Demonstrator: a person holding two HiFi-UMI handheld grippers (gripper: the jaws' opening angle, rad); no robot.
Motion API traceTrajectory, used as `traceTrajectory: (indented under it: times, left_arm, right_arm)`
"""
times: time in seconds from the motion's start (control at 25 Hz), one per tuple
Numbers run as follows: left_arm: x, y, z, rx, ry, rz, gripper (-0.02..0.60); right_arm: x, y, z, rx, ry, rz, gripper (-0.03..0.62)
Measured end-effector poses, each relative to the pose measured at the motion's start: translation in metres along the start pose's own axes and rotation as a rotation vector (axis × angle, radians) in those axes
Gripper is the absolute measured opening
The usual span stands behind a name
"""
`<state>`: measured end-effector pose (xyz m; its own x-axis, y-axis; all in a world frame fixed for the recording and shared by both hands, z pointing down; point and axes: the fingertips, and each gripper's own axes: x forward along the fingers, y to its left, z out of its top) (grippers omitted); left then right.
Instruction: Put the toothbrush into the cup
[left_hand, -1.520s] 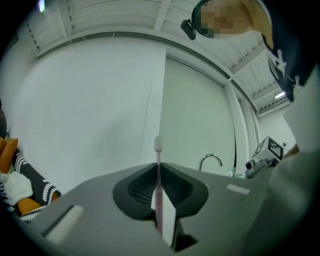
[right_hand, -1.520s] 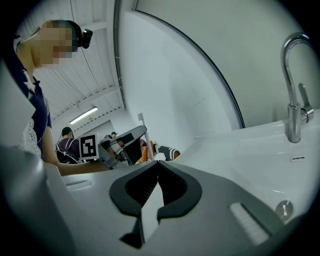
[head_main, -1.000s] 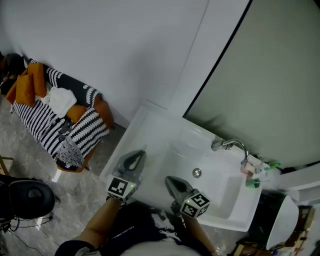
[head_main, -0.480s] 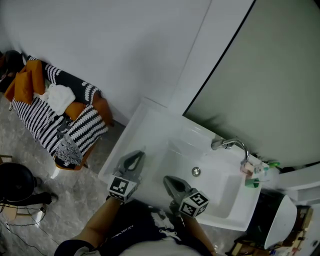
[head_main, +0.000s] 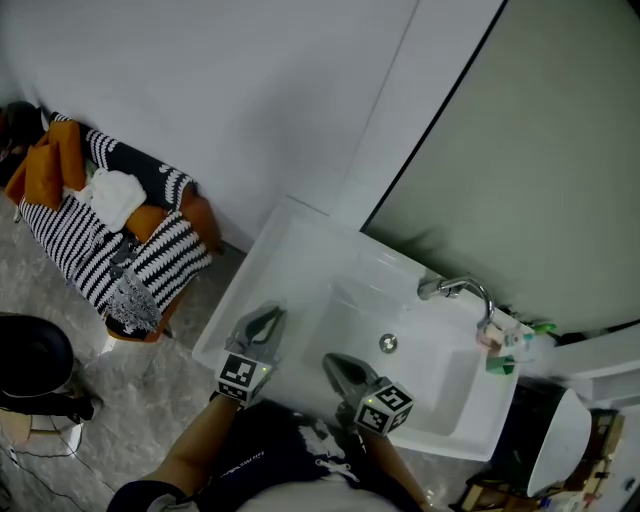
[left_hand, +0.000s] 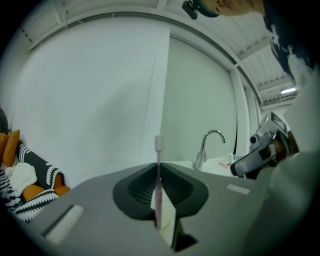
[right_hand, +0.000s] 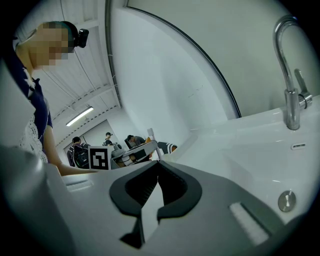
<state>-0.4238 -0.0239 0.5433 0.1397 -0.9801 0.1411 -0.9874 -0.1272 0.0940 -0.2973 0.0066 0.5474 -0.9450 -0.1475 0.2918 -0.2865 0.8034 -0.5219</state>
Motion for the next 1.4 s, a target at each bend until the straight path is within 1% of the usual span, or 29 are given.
traceTrajectory:
  times: [0.28, 0.56, 0.84, 0.96, 1.08, 1.2, 1.4]
  left_arm:
    - [0.003, -0.002, -0.011, 0.007, 0.045, -0.009, 0.025]
    - [0.004, -0.001, -0.020, 0.018, 0.086, 0.002, 0.023]
    - [0.006, -0.002, -0.022, 0.066, 0.135, 0.019, 0.023]
    - [0.005, 0.001, -0.021, 0.090, 0.158, 0.044, 0.023]
    - [0.004, 0.004, -0.022, 0.093, 0.190, 0.067, 0.023]
    - [0.006, 0.003, -0.024, 0.096, 0.218, 0.071, 0.023]
    - [0.009, 0.001, -0.031, 0.105, 0.242, 0.063, 0.023]
  right_arm:
    - [-0.001, 0.000, -0.002, 0.004, 0.001, -0.003, 0.002]
    - [-0.001, 0.002, -0.005, 0.006, 0.001, 0.000, 0.002]
    - [0.006, 0.004, -0.007, 0.000, 0.012, 0.016, 0.002]
    - [0.012, 0.007, -0.005, -0.017, 0.014, 0.030, 0.002]
    - [0.019, 0.009, -0.003, -0.034, 0.017, 0.042, 0.002]
    - [0.026, 0.010, -0.001, -0.056, 0.026, 0.050, 0.002]
    - [0.039, 0.015, -0.003, -0.114, 0.053, 0.066, 0.002]
